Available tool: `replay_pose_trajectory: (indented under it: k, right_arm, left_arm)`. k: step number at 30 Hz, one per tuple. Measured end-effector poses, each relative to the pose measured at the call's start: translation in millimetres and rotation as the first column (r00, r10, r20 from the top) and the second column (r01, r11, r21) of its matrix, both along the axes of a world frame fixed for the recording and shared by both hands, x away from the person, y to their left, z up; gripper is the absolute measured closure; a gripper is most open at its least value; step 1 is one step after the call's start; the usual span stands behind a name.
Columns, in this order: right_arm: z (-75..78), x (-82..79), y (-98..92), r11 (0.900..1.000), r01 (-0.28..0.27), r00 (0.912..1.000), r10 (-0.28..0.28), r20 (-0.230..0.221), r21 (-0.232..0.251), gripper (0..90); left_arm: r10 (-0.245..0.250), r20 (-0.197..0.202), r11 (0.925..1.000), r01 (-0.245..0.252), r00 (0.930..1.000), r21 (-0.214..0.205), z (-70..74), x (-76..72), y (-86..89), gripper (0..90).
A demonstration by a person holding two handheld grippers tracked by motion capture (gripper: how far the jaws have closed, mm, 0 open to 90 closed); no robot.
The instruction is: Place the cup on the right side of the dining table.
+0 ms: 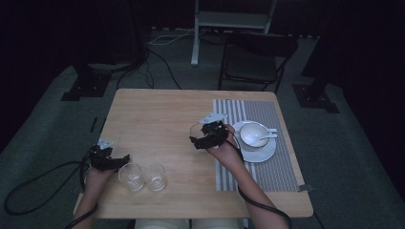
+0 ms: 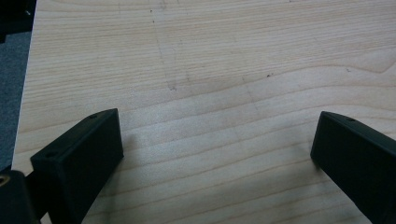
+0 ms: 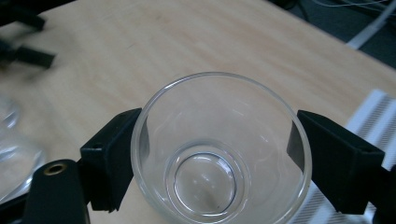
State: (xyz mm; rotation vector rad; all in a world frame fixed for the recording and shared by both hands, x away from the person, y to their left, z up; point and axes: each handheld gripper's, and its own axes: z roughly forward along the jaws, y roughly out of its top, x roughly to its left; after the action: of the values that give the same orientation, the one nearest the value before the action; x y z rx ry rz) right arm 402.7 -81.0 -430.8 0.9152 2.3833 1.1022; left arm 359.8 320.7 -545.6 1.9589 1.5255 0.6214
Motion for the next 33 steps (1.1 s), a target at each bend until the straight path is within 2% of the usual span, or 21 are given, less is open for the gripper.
replay_pose_trajectory:
  k: [3,6,10,16,18,22,26,28,29,31,32,33]
  right_arm:
    - [8.1,15.7,-9.7,0.9991,0.039,0.9992,-0.039,0.007,0.014,17.8]
    - [14.9,32.7,-22.6,0.9952,0.085,0.9964,-0.085,-0.002,0.049,17.8]
    - [22.3,51.0,-36.3,0.9906,0.127,0.9919,-0.127,-0.002,0.052,17.8]
    - [32.6,78.9,-57.7,0.9758,0.214,0.9768,-0.214,-0.003,0.046,17.8]
    - [34.7,87.9,-66.6,0.9649,0.258,0.9659,-0.259,0.006,0.046,17.8]
    - [33.4,101.0,-82.9,0.9426,0.328,0.9446,-0.328,-0.005,0.062,17.8]
    - [26.7,118.7,-95.9,0.9199,0.391,0.9204,-0.39,-0.022,0.032,17.8]
    - [23.3,130.1,-103.0,0.9013,0.433,0.9011,-0.432,-0.035,0.015,17.8]
    - [22.5,133.6,-105.7,0.8953,0.445,0.895,-0.445,-0.037,0.014,17.8]
    - [20.1,144.5,-113.0,0.875,0.484,0.8741,-0.483,-0.054,0.011,17.8]
    - [19.1,148.0,-115.4,0.8702,0.493,0.869,-0.492,-0.058,0.007,17.8]
    - [17.7,152.5,-118.2,0.8617,0.507,0.86,-0.506,-0.064,0.003,17.8]
  left_arm:
    - [0.0,0.0,1.0,0.0,1.0,0.001,0.0,0.0,0.0,2.7]
    - [-0.001,-0.001,1.0,0.001,1.0,-0.001,0.0,0.1,-0.1,2.7]
    - [-0.003,-0.001,1.0,0.003,1.0,0.0,0.0,0.1,0.0,2.7]
    - [-0.003,-0.001,1.0,0.003,1.0,0.0,0.0,0.1,0.0,2.7]
    - [-0.003,-0.001,1.0,0.003,1.0,0.0,0.0,0.1,0.0,2.7]
    - [-0.003,-0.001,1.0,0.003,1.0,0.0,0.0,0.1,0.0,2.7]
    - [-0.003,-0.001,1.0,0.003,1.0,0.0,0.0,0.1,0.0,2.7]
    - [-0.002,0.0,1.0,0.002,1.0,0.0,-0.1,0.1,0.0,2.7]
    - [-0.003,-0.001,1.0,0.003,1.0,0.0,-0.1,0.1,0.0,2.7]
    - [-0.003,0.0,1.0,0.003,1.0,0.0,-0.1,0.1,0.0,2.7]
    - [-0.003,0.0,1.0,0.003,1.0,0.0,-0.1,0.1,0.0,2.7]
    - [-0.003,-0.001,1.0,0.003,1.0,0.0,-0.1,0.1,0.0,2.7]
